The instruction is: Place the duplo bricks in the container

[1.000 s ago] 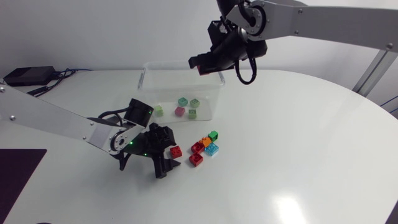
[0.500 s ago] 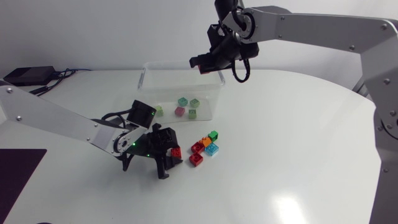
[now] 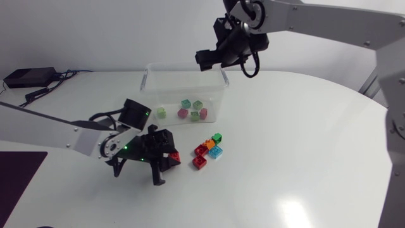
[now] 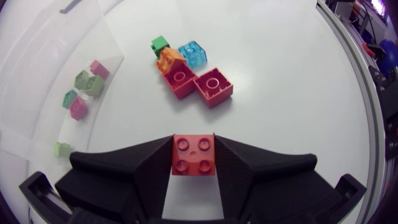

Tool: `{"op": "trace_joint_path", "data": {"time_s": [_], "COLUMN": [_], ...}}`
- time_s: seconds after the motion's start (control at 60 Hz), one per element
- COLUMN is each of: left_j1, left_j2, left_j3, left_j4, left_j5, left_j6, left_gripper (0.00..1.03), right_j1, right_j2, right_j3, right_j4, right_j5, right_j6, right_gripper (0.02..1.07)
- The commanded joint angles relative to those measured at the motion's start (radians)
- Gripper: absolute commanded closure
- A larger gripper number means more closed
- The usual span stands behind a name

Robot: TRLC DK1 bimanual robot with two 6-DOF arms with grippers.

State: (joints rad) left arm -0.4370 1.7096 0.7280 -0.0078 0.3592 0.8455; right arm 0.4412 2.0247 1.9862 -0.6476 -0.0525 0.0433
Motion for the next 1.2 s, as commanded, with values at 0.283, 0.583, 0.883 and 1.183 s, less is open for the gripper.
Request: {"op": "trace_joint_path", "data": {"time_s": [0.283,0.583,0.883,1.183], "left_j1": [0.086,0.121,0.141,0.187], "left_j2": [-0.301,-0.14,0.074,0.268], "left_j3": [0.26,0.567,0.754,0.942], "left_j4": [-0.271,-0.219,-0.15,-0.141], "left_j5": [0.003,0.0,-0.042,-0.082], "left_j6": [0.02,-0.102,-0.171,-0.223], "left_gripper": [0.71,0.71,0.71,0.7], "right_j1": [0.062,0.114,0.146,0.148], "right_j2": [-0.42,-0.517,-0.463,-0.328], "right_j3": [-0.468,-0.734,-0.872,-0.906], "right_j4": [-0.003,0.062,0.146,0.215], "right_j5": [-0.024,-0.026,-0.023,-0.018], "right_j6": [-0.045,-0.045,-0.065,-0.134], "right_gripper": [0.07,0.07,0.07,0.07]}}
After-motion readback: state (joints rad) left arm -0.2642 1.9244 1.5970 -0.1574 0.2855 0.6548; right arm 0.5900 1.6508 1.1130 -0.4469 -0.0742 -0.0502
